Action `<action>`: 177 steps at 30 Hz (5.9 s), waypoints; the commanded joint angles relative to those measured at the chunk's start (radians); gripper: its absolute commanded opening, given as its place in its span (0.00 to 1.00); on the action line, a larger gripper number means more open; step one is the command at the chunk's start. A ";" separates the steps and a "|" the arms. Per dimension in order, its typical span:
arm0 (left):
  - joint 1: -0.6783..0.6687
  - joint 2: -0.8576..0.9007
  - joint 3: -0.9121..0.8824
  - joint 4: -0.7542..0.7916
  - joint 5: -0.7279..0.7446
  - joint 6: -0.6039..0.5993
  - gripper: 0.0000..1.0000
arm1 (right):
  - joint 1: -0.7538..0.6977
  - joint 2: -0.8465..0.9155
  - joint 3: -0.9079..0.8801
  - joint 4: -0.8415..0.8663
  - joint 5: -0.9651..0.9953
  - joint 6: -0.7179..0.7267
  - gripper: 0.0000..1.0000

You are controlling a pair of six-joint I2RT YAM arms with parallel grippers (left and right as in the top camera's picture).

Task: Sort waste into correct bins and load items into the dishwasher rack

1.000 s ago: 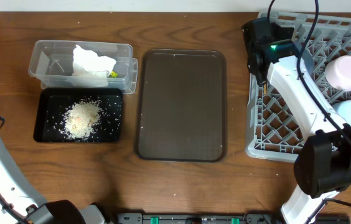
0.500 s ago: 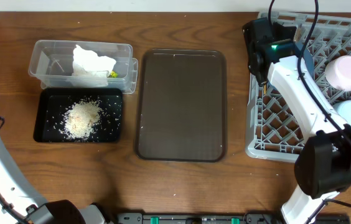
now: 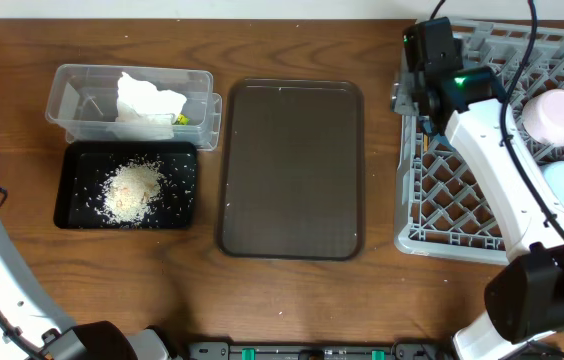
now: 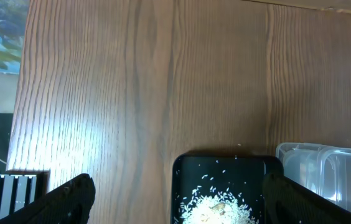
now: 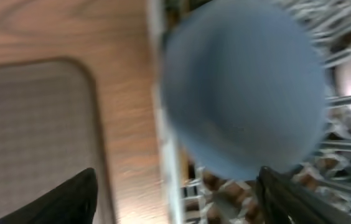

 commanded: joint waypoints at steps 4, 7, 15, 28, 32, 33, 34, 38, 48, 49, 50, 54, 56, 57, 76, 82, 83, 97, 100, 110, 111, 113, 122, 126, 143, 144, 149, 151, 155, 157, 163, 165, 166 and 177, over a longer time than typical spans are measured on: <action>0.004 0.008 0.005 -0.003 -0.009 -0.009 0.89 | 0.021 0.036 0.003 -0.162 -0.130 0.133 0.71; 0.004 0.008 0.005 -0.003 -0.009 -0.009 0.89 | 0.021 0.035 0.003 -0.254 -0.176 0.198 0.67; 0.004 0.008 0.005 -0.003 -0.009 -0.009 0.89 | 0.023 0.043 -0.054 -0.293 -0.198 0.209 0.62; 0.004 0.008 0.005 -0.003 -0.009 -0.009 0.89 | -0.029 0.043 -0.263 -0.065 -0.167 0.182 0.45; 0.004 0.008 0.005 -0.003 -0.009 -0.009 0.89 | -0.029 0.043 -0.297 -0.036 -0.166 0.116 0.44; 0.004 0.008 0.005 -0.003 -0.009 -0.009 0.89 | -0.029 0.043 -0.307 -0.027 -0.170 0.105 0.42; 0.004 0.008 0.005 -0.003 -0.009 -0.009 0.89 | -0.029 0.043 -0.315 -0.019 -0.182 0.089 0.40; 0.004 0.008 0.005 -0.003 -0.009 -0.009 0.89 | -0.025 0.043 -0.343 0.027 -0.234 0.024 0.31; 0.004 0.008 0.005 -0.003 -0.009 -0.009 0.89 | 0.040 0.043 -0.357 0.046 -0.235 -0.118 0.17; 0.004 0.008 0.005 -0.003 -0.009 -0.009 0.89 | 0.048 0.043 -0.357 0.046 -0.235 -0.139 0.17; 0.004 0.008 0.005 -0.003 -0.009 -0.009 0.89 | 0.060 0.043 -0.357 0.046 -0.235 -0.164 0.17; 0.004 0.008 0.005 -0.003 -0.009 -0.009 0.89 | 0.089 0.043 -0.357 0.043 -0.235 -0.233 0.17; 0.004 0.008 0.005 -0.003 -0.009 -0.009 0.89 | 0.092 0.043 -0.357 0.035 -0.235 -0.254 0.17; 0.004 0.008 0.005 -0.003 -0.009 -0.009 0.89 | 0.092 0.043 -0.357 0.029 -0.235 -0.259 0.16; 0.004 0.008 0.005 -0.003 -0.009 -0.009 0.89 | 0.054 0.042 -0.357 -0.134 -0.137 -0.237 0.15; 0.004 0.008 0.005 -0.003 -0.009 -0.009 0.89 | 0.026 0.042 -0.357 -0.133 -0.128 -0.237 0.25; 0.004 0.008 0.005 -0.003 -0.009 -0.009 0.89 | 0.023 0.042 -0.357 -0.134 -0.128 -0.237 0.25; 0.004 0.008 0.005 -0.003 -0.009 -0.009 0.89 | 0.023 -0.043 -0.317 -0.145 -0.147 -0.233 0.99; 0.004 0.008 0.005 -0.003 -0.009 -0.009 0.89 | 0.021 -0.090 -0.308 -0.152 -0.195 -0.242 0.99; 0.004 0.008 0.005 -0.003 -0.009 -0.009 0.89 | 0.016 -0.335 -0.226 -0.126 -0.305 -0.259 0.99; 0.004 0.008 0.005 -0.003 -0.009 -0.009 0.89 | 0.008 -0.362 -0.211 -0.121 -0.304 -0.247 0.99; 0.004 0.008 0.005 -0.003 -0.009 -0.009 0.89 | -0.020 -0.414 -0.188 -0.114 -0.305 -0.241 0.99; 0.004 0.008 0.005 -0.003 -0.009 -0.009 0.89 | -0.131 -0.709 -0.203 -0.194 -0.301 -0.237 0.98; 0.004 0.008 0.005 -0.003 -0.009 -0.009 0.89 | -0.129 -0.839 -0.301 -0.196 -0.262 -0.198 0.99; 0.004 0.008 0.005 -0.003 -0.009 -0.009 0.89 | -0.129 -1.012 -0.464 -0.252 -0.203 0.112 0.99; 0.004 0.008 0.005 -0.003 -0.009 -0.009 0.89 | -0.129 -1.012 -0.464 -0.264 -0.214 0.112 0.99; 0.004 0.008 0.005 -0.003 -0.009 -0.009 0.89 | -0.129 -1.012 -0.464 -0.306 -0.206 0.097 0.99; 0.004 0.008 0.005 -0.003 -0.009 -0.009 0.89 | -0.129 -1.012 -0.471 -0.322 -0.207 0.043 0.99; 0.004 0.008 0.005 -0.003 -0.009 -0.009 0.89 | -0.129 -1.012 -0.520 -0.311 -0.207 -0.009 0.99; 0.004 0.008 0.005 -0.003 -0.009 -0.009 0.89 | -0.129 -1.020 -0.573 -0.264 -0.207 -0.014 0.99; 0.004 0.008 0.005 -0.003 -0.009 -0.009 0.89 | -0.131 -1.151 -0.816 0.059 -0.208 -0.138 0.99; 0.004 0.008 0.005 -0.003 -0.009 -0.009 0.89 | -0.137 -1.229 -0.922 0.164 -0.212 -0.154 0.99; 0.004 0.008 0.005 -0.003 -0.009 -0.009 0.89 | -0.143 -1.266 -0.967 0.203 -0.218 -0.154 0.99; 0.004 0.008 0.005 -0.003 -0.009 -0.009 0.89 | -0.219 -1.691 -1.421 0.616 -0.253 -0.196 0.99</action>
